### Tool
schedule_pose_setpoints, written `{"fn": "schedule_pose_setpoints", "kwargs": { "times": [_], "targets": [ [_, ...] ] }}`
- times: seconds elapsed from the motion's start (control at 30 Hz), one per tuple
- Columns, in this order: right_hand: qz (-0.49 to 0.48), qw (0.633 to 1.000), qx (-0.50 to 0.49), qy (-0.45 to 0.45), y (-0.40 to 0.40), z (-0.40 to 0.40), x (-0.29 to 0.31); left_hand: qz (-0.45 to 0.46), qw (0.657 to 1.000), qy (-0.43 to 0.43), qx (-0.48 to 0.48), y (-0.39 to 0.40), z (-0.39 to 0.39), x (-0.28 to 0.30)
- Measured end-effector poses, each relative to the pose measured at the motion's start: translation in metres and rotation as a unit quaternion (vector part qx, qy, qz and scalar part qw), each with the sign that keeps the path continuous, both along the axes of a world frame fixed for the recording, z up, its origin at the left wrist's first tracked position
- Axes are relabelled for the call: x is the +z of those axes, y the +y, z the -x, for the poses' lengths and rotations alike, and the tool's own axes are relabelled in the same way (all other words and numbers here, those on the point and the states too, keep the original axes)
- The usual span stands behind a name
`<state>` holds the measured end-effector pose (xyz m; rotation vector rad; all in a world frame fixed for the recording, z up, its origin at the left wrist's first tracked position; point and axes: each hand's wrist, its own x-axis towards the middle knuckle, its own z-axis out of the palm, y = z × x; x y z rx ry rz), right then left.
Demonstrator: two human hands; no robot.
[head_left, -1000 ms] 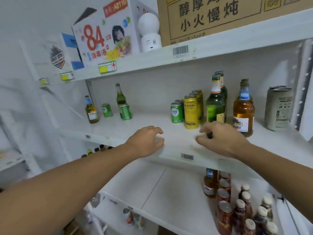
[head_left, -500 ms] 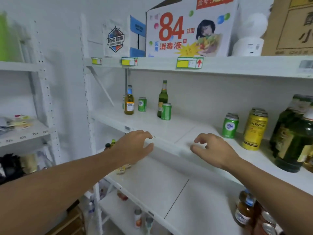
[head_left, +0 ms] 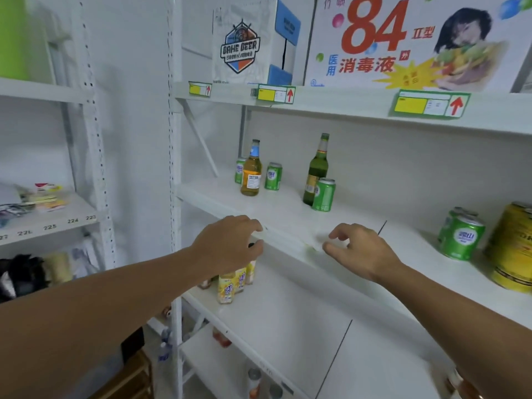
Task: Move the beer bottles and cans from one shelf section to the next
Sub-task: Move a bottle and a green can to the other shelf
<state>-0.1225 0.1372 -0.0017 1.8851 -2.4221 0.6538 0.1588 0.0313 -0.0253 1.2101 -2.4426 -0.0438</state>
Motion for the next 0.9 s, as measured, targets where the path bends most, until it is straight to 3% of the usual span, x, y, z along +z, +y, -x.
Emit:
{"fn": "schedule_pose_setpoints", "kwargs": {
  "times": [0.23,0.57,0.63,0.77,0.9],
  "targets": [
    [0.025,0.999,0.011,-0.022,-0.081,0.028,0.001,0.023,1.0,-0.018,0.01,-0.06,0.035,0.01],
    [0.092,0.975,-0.049,-0.196,-0.219,0.112,-0.003,0.044,0.995,-0.058,0.069,-0.169,0.063,0.037],
    [0.11,0.961,-0.077,-0.244,-0.239,0.12,-0.01,0.019,0.995,-0.025,0.099,-0.195,0.067,0.031],
    [0.165,0.935,-0.086,-0.301,-0.271,0.129,-0.024,-0.073,0.973,0.162,0.148,-0.245,0.079,0.019],
    [0.194,0.929,-0.076,-0.305,-0.288,0.129,-0.023,-0.096,0.957,0.222,0.158,-0.29,0.085,0.009]
  ]
}}
